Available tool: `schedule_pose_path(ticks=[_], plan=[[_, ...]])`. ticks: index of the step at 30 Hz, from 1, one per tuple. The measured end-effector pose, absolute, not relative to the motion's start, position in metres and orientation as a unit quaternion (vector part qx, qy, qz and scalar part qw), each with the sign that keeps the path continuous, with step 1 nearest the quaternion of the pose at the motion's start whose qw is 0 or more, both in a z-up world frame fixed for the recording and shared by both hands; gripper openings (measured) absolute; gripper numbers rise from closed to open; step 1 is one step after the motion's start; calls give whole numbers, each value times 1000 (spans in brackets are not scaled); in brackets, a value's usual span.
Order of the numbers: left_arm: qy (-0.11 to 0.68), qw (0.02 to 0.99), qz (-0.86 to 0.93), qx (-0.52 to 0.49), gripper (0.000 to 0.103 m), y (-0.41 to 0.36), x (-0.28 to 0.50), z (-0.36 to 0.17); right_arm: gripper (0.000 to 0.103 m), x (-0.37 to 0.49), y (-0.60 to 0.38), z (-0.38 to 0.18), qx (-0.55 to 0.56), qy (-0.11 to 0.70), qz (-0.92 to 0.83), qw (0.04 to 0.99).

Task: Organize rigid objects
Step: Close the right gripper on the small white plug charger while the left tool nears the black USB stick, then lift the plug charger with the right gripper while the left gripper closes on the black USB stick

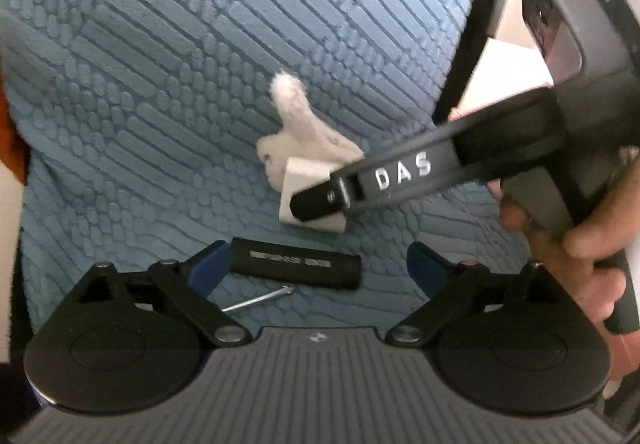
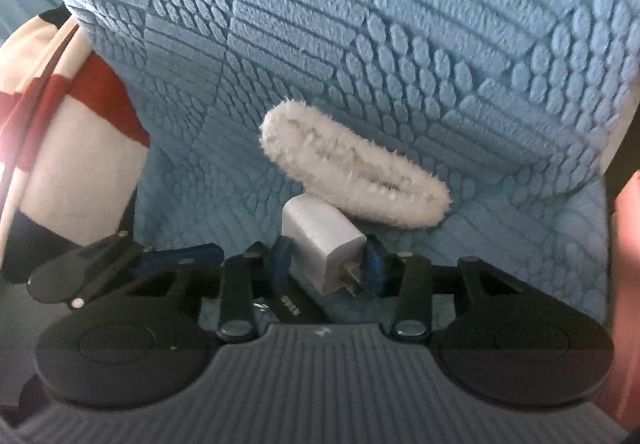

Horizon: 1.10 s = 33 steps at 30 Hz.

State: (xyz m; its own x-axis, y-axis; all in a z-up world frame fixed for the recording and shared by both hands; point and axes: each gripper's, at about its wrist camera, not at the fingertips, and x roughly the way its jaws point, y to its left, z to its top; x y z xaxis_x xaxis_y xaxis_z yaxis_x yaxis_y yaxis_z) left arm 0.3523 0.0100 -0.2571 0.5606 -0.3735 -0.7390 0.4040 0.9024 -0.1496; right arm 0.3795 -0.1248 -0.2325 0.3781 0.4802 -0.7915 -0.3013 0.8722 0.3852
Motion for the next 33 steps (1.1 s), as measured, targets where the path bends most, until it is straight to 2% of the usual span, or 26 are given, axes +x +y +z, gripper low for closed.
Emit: schedule_pose_path(ticks=[3,12,20,24,26,33], plan=[[416,879,-228,43,97,2,351,-262,38,380,-134,-228,96,507,227,826],[410,883,-214,81,97,-10,361,-271,35,368,-179,-211,89,499,200,838],[436,876,-182,93,97,-6,383,-285,33,364,-217,-200,84,496,174,847],[429,881,-178,88,94,-7,389,-289,32,364,-224,-197,80,495,173,848],[422,884,-181,86,87,-8,390,-289,32,363,-227,-195,76,495,173,848],[422,885,-177,89,86,-25,378,-276,32,358,-209,-203,64,491,171,852]])
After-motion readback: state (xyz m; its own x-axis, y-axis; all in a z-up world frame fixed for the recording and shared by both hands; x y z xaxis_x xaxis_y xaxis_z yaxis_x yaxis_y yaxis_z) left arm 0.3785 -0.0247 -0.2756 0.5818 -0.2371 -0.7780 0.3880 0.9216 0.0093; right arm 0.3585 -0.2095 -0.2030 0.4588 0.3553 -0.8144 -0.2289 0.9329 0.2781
